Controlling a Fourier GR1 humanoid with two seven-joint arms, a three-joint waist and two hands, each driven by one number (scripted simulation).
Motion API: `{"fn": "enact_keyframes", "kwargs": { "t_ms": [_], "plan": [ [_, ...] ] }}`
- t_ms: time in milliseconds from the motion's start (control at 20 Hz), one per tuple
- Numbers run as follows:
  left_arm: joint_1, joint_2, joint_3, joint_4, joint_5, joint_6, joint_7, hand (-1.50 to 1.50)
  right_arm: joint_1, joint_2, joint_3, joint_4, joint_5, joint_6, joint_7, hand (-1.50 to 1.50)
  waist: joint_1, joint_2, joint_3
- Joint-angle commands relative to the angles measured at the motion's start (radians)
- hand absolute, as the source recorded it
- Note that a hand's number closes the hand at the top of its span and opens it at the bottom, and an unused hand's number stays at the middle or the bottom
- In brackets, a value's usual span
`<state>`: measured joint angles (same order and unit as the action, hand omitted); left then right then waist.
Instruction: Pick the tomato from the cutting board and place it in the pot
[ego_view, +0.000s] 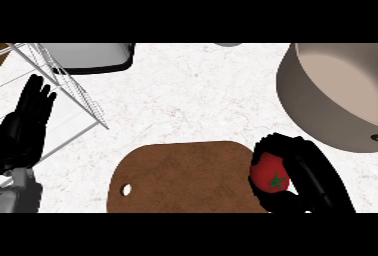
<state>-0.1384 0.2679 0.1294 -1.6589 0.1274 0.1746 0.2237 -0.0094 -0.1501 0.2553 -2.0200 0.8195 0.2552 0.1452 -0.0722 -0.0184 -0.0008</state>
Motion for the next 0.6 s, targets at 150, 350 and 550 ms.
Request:
{"fn": "enact_keyframes", "kwargs": {
  "t_ms": [150,350,550],
  "plan": [
    [-0.015,-0.015,-0.016,0.006,0.003,-0.018,-0.015,0.0,0.052,-0.008,-0.234,-0.374,-0.094,0.008,0.161,1.5,0.045,0.013,0.0],
    [-0.038,-0.062,-0.057,0.06,-0.018,-0.021,-0.047,0.0,-0.017,-0.049,-0.409,-0.321,-0.182,0.024,0.169,1.5,0.063,0.019,0.001],
    [-0.086,-0.051,-0.051,0.075,-0.048,-0.011,-0.025,0.0,-0.051,-0.072,-0.536,-0.266,-0.294,0.054,0.186,1.5,0.064,0.019,0.001]
  ]
}}
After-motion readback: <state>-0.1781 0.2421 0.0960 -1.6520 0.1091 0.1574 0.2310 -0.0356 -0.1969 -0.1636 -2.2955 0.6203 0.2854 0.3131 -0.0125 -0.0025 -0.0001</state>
